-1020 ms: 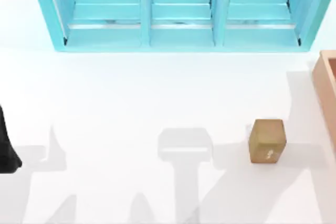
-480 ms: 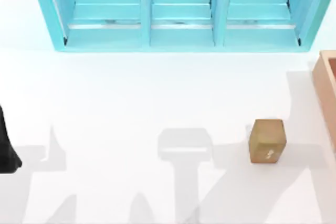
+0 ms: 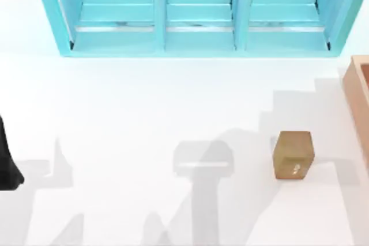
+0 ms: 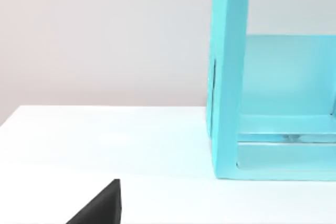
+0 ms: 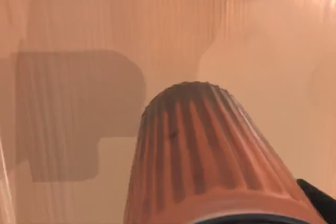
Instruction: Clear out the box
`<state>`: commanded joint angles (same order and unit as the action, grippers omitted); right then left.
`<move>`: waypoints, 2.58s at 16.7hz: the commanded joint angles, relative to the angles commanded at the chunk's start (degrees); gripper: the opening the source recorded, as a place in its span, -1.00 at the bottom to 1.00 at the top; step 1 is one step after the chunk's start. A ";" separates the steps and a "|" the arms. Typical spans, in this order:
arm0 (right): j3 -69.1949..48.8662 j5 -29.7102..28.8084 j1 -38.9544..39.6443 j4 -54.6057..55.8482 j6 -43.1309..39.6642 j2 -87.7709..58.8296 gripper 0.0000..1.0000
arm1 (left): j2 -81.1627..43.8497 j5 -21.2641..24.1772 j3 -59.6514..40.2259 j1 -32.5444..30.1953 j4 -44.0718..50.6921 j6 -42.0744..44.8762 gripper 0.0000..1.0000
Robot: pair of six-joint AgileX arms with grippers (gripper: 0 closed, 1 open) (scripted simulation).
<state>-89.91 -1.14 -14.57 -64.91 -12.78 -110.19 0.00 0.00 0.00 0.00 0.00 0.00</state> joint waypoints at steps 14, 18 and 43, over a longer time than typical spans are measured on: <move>-18.79 1.49 -4.50 -21.31 -3.57 -2.14 -1.00 | 0.00 0.00 0.00 0.00 0.00 0.00 1.00; -17.57 1.40 -2.24 -20.34 -1.50 -1.16 -1.00 | 0.00 0.00 0.00 0.00 0.00 0.00 1.00; 24.61 0.17 57.56 1.75 58.14 14.28 -1.00 | 0.00 0.00 0.00 0.00 0.00 0.00 1.00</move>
<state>-65.30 -0.98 42.99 -63.16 45.36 -95.92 0.00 0.00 0.00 0.00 0.00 0.00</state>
